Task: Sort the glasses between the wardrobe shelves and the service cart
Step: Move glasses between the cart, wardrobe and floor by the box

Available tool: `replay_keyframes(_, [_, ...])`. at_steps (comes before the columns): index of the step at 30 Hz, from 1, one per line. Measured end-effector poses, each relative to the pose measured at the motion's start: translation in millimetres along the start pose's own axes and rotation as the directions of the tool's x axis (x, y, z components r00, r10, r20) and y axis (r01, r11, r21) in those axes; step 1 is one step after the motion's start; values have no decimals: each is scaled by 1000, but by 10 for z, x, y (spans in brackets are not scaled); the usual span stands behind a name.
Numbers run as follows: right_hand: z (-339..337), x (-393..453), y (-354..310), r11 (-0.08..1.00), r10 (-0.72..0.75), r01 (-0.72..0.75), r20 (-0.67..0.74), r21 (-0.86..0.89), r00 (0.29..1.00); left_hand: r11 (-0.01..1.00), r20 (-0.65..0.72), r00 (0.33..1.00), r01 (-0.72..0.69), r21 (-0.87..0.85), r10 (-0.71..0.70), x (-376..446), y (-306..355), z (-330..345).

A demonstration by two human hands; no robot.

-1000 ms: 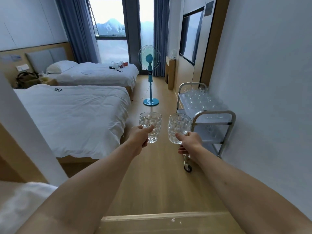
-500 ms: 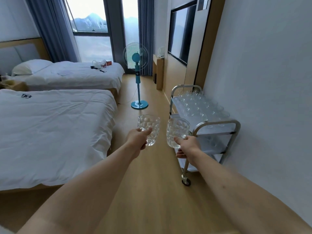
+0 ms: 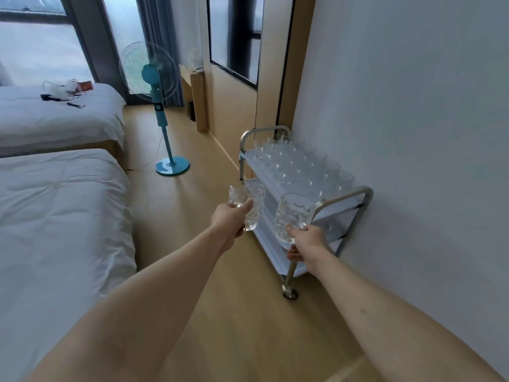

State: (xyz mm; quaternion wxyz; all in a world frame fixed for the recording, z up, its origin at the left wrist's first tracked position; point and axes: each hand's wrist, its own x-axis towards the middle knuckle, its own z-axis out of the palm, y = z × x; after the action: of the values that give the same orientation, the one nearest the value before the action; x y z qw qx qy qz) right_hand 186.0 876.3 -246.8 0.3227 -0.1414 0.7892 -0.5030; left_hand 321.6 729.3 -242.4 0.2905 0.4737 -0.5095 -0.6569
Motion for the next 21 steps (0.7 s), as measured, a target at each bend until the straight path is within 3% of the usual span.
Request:
replay_keyframes(5, [250, 377, -10, 995, 97, -96, -41, 11, 994, 996, 48, 996, 70, 60, -73, 558, -8, 94])
replay_keyframes(21, [360, 2418, -242, 978, 189, -179, -92, 105, 978, 962, 147, 980, 92, 258, -133, 2440, 133, 1126])
